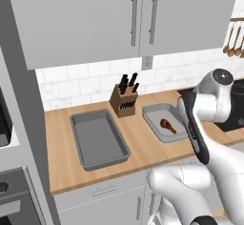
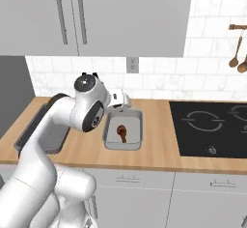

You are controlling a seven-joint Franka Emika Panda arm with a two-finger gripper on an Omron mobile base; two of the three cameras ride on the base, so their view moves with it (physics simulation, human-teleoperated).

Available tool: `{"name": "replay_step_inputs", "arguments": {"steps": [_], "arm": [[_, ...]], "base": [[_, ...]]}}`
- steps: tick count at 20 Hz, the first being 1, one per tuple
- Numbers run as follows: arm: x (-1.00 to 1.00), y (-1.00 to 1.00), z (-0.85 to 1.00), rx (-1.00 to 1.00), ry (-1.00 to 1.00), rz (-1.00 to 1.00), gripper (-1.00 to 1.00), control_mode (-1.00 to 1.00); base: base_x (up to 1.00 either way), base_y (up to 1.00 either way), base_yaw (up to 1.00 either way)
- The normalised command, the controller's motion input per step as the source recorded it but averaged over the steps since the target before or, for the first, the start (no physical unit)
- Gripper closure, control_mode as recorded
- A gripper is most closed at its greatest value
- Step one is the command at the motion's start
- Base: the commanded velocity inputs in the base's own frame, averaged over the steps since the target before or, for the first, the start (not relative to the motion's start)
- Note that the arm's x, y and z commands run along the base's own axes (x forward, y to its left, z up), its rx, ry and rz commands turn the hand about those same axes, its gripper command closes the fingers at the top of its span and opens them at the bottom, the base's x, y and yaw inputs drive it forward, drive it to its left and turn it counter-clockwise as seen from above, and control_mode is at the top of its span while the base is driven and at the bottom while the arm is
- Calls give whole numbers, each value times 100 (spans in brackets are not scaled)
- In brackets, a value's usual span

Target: Place one cucumber and one chicken drumstick in each tupperware on the nearby counter, to pack two identical lunches.

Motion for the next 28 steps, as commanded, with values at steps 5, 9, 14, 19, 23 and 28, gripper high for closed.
{"name": "replay_step_inputs", "arguments": {"steps": [5,9,14,19,23,28], "arm": [[-80,-4,-6,-3,-6,19,-100,100],[0,0,0,0,0,0,-100,100],[0,0,0,0,0,0,-100,100],[0,0,0,0,0,0,-100,100],[0,0,0,0,0,0,-100,100],[0,0,0,0,0,0,-100,100]], "base": [[-20,-1,12],[-70,-13,85],[-52,-1,91],[-64,49,80],[-74,100,69],[-48,100,55]]}}
